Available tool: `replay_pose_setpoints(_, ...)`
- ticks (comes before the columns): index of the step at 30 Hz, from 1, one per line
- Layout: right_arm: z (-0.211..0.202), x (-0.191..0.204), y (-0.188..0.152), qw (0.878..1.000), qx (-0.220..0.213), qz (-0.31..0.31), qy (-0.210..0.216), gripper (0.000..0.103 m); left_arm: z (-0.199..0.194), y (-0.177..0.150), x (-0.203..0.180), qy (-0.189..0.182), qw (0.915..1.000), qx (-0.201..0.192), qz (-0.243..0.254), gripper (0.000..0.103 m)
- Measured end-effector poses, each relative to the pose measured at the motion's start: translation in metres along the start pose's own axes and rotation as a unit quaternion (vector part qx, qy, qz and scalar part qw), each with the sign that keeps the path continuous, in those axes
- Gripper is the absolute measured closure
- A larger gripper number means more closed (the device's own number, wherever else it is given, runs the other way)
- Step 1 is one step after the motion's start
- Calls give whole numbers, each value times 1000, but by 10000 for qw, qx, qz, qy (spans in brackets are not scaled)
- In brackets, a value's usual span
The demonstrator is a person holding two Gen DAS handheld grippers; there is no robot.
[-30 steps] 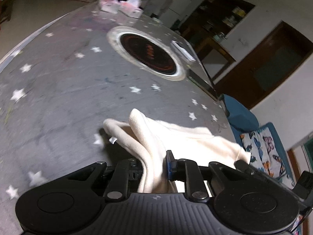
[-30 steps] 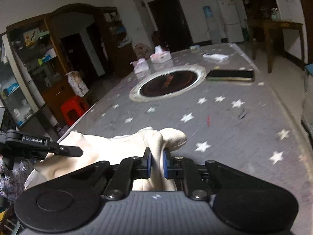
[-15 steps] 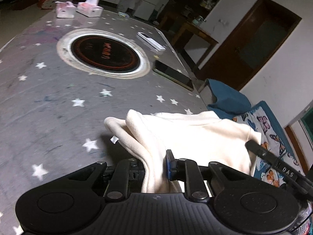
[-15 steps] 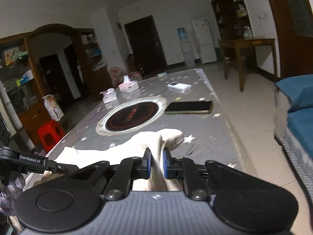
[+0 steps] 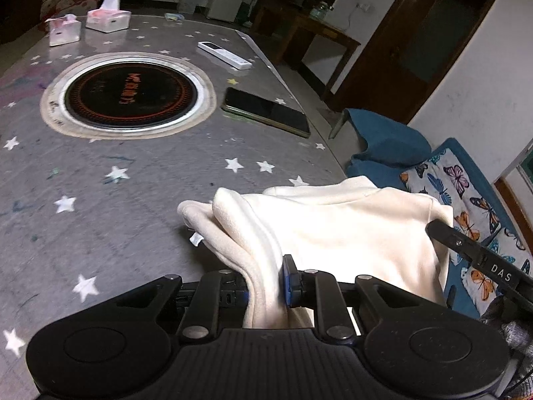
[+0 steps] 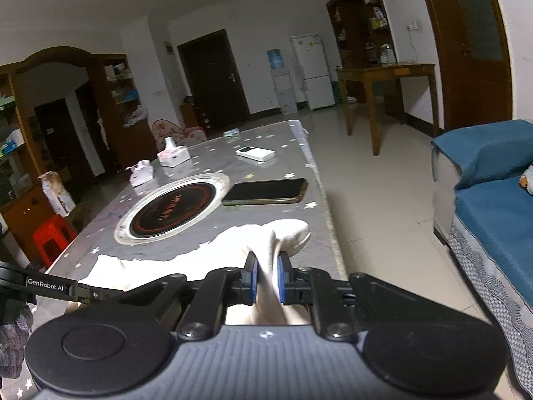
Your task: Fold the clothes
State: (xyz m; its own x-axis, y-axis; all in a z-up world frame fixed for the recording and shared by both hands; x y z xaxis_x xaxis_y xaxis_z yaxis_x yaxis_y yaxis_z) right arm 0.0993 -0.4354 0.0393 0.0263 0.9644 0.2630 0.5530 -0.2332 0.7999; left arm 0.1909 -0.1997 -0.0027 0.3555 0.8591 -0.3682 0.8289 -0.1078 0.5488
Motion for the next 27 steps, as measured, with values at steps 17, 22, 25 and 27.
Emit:
replay_pose_setpoints(17,38,-32,-2,9993,235,181,-246,93,42,9,-5,176,9995,246,128,84)
replay_pose_setpoints(22,47,-38,-5,9989,316,175,-291,92,48,8,0,250,9991,302,130,81)
replay_pose_setpoints(25,51,-43,-8,9984,368,198,-383,92,51,9,4,293,9990,317,115,78)
replay_pose_setpoints(27,54,-47,-9,9979,403,216,-447,92,52,9,6,323,9989,324,128,77)
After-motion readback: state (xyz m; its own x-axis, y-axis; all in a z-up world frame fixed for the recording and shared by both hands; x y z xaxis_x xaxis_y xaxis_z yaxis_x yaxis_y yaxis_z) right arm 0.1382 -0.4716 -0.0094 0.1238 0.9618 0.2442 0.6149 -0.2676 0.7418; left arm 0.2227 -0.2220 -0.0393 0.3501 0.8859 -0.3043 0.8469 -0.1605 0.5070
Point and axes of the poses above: each gripper's, at about its wrist camera, not at the fingertips, and z roughly the way its jaws point, x to its left, y to its top, the point moved 6 cm from there along z, roughly the way its jaws point, and after that the axes turned 3 degrees about x, right-handed, at the moved point
